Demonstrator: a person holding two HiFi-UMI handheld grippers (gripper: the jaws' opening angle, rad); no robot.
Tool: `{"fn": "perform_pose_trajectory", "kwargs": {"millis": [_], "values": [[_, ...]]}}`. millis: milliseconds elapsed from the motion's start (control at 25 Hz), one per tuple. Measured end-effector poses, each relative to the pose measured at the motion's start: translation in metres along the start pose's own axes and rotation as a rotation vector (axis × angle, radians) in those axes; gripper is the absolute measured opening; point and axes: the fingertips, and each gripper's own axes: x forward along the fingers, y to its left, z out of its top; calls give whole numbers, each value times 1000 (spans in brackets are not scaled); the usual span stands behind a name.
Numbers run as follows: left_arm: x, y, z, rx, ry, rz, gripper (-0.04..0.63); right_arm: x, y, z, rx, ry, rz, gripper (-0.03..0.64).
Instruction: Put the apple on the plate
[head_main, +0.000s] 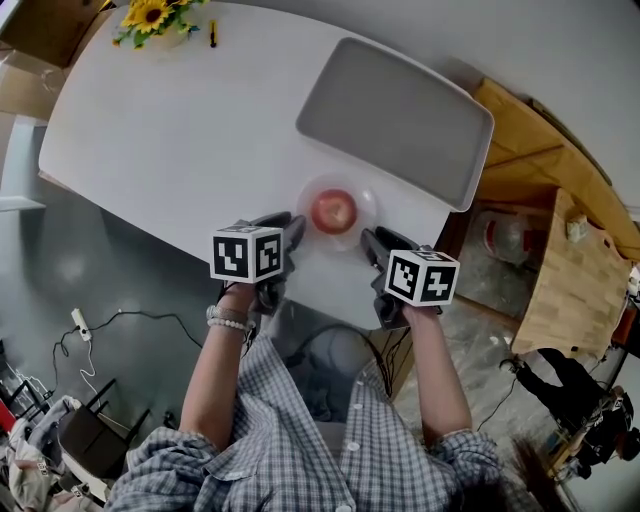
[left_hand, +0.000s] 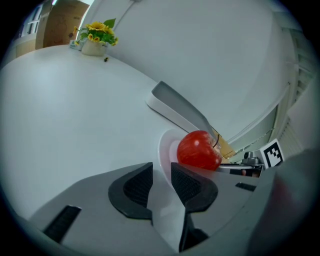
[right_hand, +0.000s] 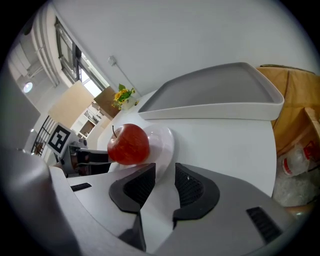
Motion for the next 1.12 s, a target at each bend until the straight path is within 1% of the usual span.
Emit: {"fn": "perform_pose_trajectory", "kwargs": {"millis": [160,320,440,520,640,880,1120], "values": [[3,-4,-1,6,14,-14,103,-1,0,1,12,0,10,101],[6,-10,-1,11,16,-27,101,1,-2,1,24,11,-7,101],[9,-10,-3,4,25,-21,101,2,-3,0,72,6,-2,97],[9,-8,-4,2,39,-16,83,1,-5,3,106,-6,2,84],[9,-9,-2,-23,52,-33,69,1,-5,6,153,-11,5,72],[9,-9,-2,-40,75,-23,66,1,-5,6,204,-1,12,64],[1,-8,2,-47,76,-26,66,-1,2,12,203,-2,29,64]]}}
